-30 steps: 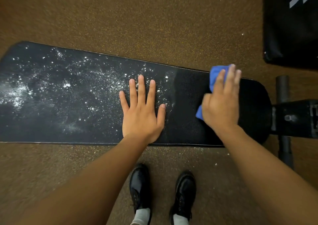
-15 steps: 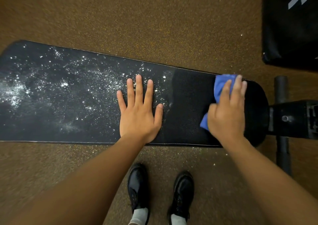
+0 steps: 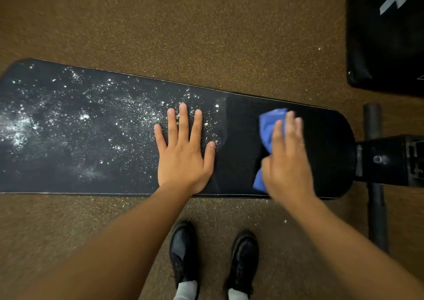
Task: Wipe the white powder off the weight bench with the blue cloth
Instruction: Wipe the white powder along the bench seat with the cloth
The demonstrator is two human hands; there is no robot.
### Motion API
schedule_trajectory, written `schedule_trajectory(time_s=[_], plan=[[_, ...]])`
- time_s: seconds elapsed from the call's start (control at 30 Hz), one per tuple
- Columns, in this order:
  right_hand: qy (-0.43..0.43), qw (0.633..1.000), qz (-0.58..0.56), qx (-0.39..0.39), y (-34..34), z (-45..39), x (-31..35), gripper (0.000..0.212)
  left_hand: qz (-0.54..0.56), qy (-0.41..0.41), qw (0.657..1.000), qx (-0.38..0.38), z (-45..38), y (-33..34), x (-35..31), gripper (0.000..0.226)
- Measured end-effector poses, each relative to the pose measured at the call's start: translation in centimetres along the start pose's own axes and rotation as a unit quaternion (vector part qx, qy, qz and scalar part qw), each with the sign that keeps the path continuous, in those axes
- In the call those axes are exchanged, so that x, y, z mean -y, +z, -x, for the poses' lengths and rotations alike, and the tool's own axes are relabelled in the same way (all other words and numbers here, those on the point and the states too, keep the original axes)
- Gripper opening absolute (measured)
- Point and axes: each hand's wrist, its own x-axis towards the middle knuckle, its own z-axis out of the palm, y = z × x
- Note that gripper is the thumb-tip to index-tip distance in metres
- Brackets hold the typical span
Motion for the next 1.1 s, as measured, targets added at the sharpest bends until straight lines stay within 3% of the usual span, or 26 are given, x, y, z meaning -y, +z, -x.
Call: schedule_trajectory(time_s=[0.07,0.13,0.3,0.43,0.57,0.7,0.8,0.93,1.03,1.1], plan=[[0.083,0.996,-0.008,-0.033,-0.3,-3.3,-0.6,0.069,-0.002,-0.002,1.0,0.003,0.0,-0.1,0.0,0.069],[0.107,0.993,0.002,-0.043,0.1,-6.4,1.0,0.072,-0.003,-0.002,1.0,0.003,0.0,-0.1,0.0,0.069],[-0.063,0.998,0.019,0.007,2.0,-2.8,6.2,0.071,-0.005,0.0,1.0,-0.001,-0.1,0.0,0.0,0.07],[-0.14,0.989,-0.012,0.041,0.8,2.9,2.1,0.07,-0.002,-0.001,1.0,-0.002,0.0,-0.1,0.1,0.07],[0.023,1.0,0.007,-0.006,-0.5,-0.7,-2.0,0.068,-0.005,-0.002,1.0,0.003,0.0,-0.2,0.0,0.07],[0.117,0.992,0.003,-0.046,0.3,-6.4,0.8,0.071,0.0,-0.003,1.0,-0.001,0.0,-0.1,0.0,0.07],[0.036,0.998,0.002,-0.05,1.5,-5.9,4.4,0.07,-0.005,-0.004,1.0,0.0,0.0,-0.1,-0.1,0.07],[-0.104,0.994,-0.024,0.02,1.6,0.0,4.3,0.069,-0.008,-0.004,1.0,-0.001,0.0,-0.1,-0.1,0.07],[-0.115,0.992,-0.03,0.03,0.5,2.1,0.9,0.068,-0.006,-0.003,1.0,0.0,0.0,-0.1,-0.1,0.07],[-0.054,0.998,-0.027,0.009,0.0,0.9,-0.8,0.067,-0.008,-0.003,1.0,0.002,0.0,-0.2,-0.1,0.07]])
